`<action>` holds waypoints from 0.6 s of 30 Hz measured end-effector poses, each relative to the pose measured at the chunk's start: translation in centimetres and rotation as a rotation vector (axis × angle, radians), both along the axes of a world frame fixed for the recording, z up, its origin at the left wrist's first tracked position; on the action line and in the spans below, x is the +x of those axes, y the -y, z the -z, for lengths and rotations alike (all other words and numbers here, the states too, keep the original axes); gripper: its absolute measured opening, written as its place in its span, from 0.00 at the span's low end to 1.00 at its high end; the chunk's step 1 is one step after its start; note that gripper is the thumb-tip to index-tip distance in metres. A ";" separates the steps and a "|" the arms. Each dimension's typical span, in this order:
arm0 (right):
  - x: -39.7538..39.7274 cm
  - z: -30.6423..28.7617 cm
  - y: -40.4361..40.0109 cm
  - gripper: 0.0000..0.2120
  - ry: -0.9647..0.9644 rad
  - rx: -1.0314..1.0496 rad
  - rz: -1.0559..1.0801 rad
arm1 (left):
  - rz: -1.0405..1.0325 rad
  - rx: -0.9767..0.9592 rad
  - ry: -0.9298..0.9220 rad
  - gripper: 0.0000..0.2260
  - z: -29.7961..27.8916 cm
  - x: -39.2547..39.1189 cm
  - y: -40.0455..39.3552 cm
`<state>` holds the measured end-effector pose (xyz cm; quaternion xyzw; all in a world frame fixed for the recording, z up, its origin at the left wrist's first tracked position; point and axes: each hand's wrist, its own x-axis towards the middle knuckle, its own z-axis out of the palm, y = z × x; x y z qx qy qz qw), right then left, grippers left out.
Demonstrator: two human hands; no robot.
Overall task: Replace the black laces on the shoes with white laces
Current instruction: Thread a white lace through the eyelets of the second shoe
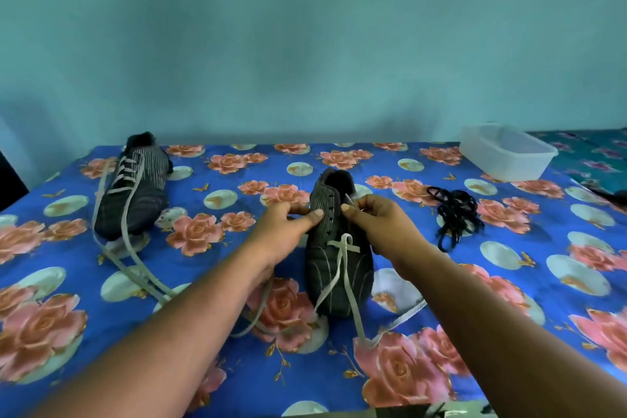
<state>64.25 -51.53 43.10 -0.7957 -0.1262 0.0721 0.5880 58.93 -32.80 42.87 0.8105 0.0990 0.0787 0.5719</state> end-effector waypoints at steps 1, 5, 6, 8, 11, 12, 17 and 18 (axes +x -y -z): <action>0.4 0.0 -0.4 0.10 0.004 0.012 -0.006 | -0.002 -0.015 0.006 0.08 0.3 0.6 -0.3; 2.5 -0.5 -2.3 0.09 0.062 -0.015 -0.012 | -0.005 -0.055 0.026 0.13 0.9 2.8 -1.1; 3.1 -0.7 -2.7 0.09 0.077 -0.022 -0.015 | -0.009 -0.061 0.022 0.13 1.0 3.4 -1.4; 4.3 -0.7 -3.5 0.07 0.108 -0.039 -0.025 | -0.024 -0.042 0.015 0.13 1.3 4.5 -2.1; 5.5 -0.8 -3.5 0.06 0.116 -0.022 -0.067 | -0.032 0.123 -0.027 0.18 1.3 5.1 -3.4; 5.7 -0.8 -3.0 0.06 0.124 -0.005 -0.073 | -0.035 0.241 -0.042 0.21 1.2 5.0 -3.8; 5.6 -0.5 0.9 0.17 0.428 -0.342 -0.018 | -0.007 0.643 0.262 0.25 -0.1 1.8 -3.9; 5.1 -0.6 1.4 0.21 0.491 -0.341 -0.058 | 0.116 0.609 0.253 0.26 -0.5 1.2 -3.8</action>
